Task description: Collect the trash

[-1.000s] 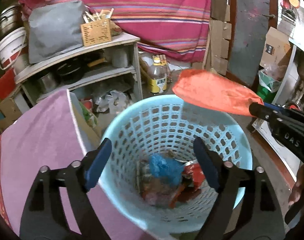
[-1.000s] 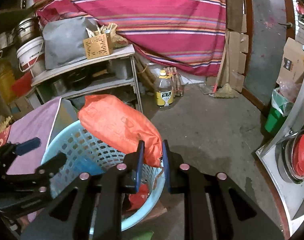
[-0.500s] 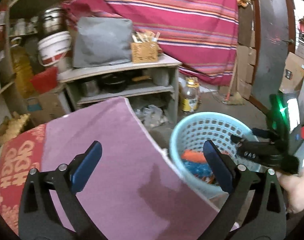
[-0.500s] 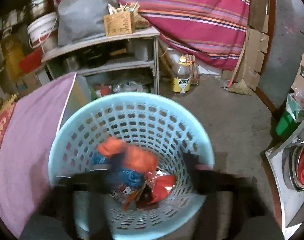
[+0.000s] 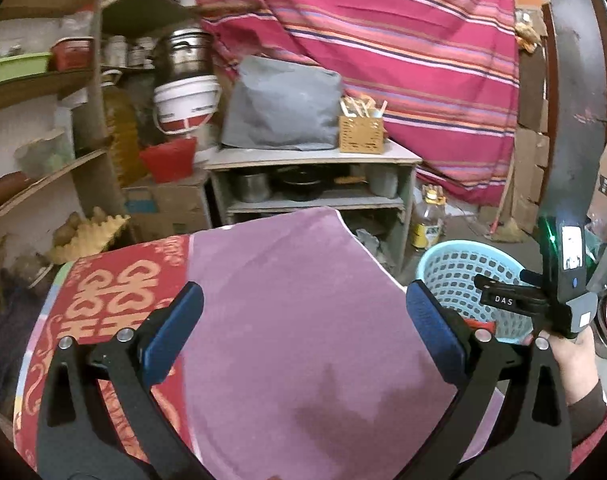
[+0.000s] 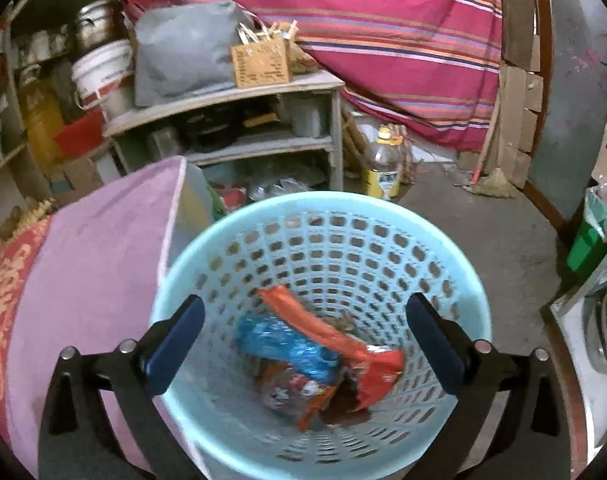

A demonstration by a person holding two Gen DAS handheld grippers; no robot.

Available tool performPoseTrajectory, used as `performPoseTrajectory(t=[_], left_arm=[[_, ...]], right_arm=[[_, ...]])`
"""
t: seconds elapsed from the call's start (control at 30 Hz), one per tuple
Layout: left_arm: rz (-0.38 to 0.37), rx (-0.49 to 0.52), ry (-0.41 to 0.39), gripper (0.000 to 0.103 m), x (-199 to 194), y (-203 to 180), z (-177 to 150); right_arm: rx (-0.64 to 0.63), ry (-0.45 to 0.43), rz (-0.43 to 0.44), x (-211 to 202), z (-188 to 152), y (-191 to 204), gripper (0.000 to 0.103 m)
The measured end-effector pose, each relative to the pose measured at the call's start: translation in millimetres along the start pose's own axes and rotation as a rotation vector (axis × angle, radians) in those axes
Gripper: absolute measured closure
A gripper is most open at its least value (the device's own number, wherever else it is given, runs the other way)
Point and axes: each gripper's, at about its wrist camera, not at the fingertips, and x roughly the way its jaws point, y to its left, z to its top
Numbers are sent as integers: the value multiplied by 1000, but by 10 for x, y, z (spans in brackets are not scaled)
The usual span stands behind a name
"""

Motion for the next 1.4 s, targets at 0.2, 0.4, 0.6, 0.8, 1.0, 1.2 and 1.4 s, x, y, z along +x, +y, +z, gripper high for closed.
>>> performPoseTrajectory(t=[0.2, 0.4, 0.6, 0.8, 1.0, 1.2, 1.4], left_arm=[[52, -36, -38, 5, -310, 249, -107], [82, -43, -47, 5, -474, 431, -225], [95, -78, -65, 5, -582, 660, -563], [160, -61, -19, 5, -525, 818, -950], [182, -75, 28, 5, -478, 887, -1340], [202, -57, 22, 5, -581, 863, -1583], [206, -52, 25, 5, -607, 880, -1684]], right_arm=[[-77, -74, 14, -294, -54, 258, 4], [-71, -130, 88, -753, -244, 475, 4], [-121, -185, 136, -1225, -619, 775, 4], [-178, -197, 147, -1493, -1007, 1029, 4], [-187, -185, 165, -1612, -1370, 1195, 4], [-202, -209, 191, -1679, -1682, 1327, 4], [-212, -236, 201, -1726, -1780, 1426, 4]])
